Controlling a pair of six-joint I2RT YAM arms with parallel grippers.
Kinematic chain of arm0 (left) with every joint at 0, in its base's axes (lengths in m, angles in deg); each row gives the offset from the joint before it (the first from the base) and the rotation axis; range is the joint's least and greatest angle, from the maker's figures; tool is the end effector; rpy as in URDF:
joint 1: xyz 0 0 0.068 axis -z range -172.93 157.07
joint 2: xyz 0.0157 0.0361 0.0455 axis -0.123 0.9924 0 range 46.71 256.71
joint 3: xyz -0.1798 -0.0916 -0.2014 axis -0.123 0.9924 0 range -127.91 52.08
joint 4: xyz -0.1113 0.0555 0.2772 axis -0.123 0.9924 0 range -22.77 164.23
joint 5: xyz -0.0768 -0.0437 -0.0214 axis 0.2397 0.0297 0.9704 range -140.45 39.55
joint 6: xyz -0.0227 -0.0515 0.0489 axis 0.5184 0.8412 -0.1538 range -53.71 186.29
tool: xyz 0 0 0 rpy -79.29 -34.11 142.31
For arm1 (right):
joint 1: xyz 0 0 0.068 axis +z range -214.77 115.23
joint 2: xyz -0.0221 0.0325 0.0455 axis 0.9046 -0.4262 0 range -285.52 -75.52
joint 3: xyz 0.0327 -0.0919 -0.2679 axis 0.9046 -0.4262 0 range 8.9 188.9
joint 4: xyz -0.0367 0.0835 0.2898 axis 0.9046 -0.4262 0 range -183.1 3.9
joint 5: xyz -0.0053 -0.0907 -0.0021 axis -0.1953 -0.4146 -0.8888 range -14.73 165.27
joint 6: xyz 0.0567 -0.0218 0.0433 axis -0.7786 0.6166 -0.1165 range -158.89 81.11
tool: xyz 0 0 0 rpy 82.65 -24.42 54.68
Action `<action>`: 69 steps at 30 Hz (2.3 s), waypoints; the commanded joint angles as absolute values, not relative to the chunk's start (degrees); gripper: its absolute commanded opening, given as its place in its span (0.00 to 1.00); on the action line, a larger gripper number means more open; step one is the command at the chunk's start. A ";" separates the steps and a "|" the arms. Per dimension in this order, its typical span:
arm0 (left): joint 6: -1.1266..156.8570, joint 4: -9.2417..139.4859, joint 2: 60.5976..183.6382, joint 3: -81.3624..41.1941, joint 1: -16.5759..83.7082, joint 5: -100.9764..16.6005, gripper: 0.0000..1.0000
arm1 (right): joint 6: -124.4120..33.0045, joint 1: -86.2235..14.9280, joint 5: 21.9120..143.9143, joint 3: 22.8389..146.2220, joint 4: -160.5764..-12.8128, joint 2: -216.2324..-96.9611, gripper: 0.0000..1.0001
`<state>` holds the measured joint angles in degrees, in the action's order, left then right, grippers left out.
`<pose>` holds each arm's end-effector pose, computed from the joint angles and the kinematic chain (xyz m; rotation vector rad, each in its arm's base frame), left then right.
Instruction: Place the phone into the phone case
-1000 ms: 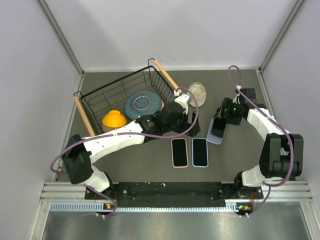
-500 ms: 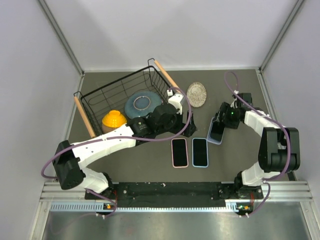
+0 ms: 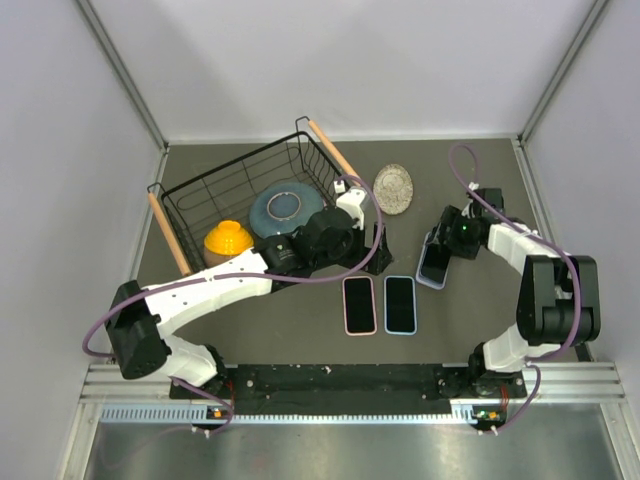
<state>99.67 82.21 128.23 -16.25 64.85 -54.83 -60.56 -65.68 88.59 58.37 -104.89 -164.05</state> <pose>0.2147 -0.3320 0.3151 0.4131 2.1474 -0.8768 0.3477 0.0089 0.1399 0.4227 2.5648 0.4332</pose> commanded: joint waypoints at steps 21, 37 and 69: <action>100.91 78.92 127.13 -15.07 64.90 -55.19 0.89 | -60.24 -60.38 83.36 58.90 -111.14 -160.33 0.72; 101.44 78.65 125.81 -13.48 64.90 -55.54 0.89 | -58.49 -59.33 82.39 62.25 -116.69 -160.77 0.70; 101.00 78.74 127.66 -15.23 65.07 -54.14 0.87 | -58.14 -57.92 77.99 62.33 -116.34 -159.45 0.84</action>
